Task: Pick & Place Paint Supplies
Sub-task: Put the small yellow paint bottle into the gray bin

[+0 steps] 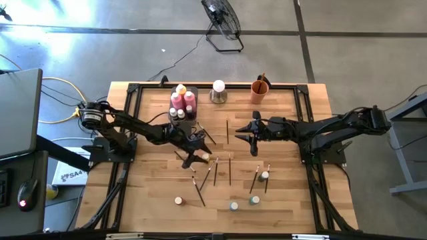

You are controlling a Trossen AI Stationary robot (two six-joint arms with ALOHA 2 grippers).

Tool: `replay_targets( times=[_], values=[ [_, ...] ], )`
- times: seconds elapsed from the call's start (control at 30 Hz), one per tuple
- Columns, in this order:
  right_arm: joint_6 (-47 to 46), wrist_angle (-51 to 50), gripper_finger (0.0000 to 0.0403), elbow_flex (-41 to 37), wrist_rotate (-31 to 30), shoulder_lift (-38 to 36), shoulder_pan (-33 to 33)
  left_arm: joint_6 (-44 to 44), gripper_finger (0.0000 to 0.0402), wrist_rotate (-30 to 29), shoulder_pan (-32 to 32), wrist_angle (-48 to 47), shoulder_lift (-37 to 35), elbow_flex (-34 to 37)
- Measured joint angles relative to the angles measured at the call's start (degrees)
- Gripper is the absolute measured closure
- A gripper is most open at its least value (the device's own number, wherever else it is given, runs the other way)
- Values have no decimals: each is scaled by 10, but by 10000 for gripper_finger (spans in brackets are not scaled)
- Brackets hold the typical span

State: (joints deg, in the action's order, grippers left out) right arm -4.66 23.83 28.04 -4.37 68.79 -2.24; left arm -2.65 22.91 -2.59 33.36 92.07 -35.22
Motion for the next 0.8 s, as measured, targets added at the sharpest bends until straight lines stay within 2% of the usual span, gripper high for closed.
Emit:
replay_targets(
  times=[0.8],
  values=[
    [0, 0, 312, 0, 0, 0, 0, -1, 190, 0, 0, -5, 0, 0]
  ],
)
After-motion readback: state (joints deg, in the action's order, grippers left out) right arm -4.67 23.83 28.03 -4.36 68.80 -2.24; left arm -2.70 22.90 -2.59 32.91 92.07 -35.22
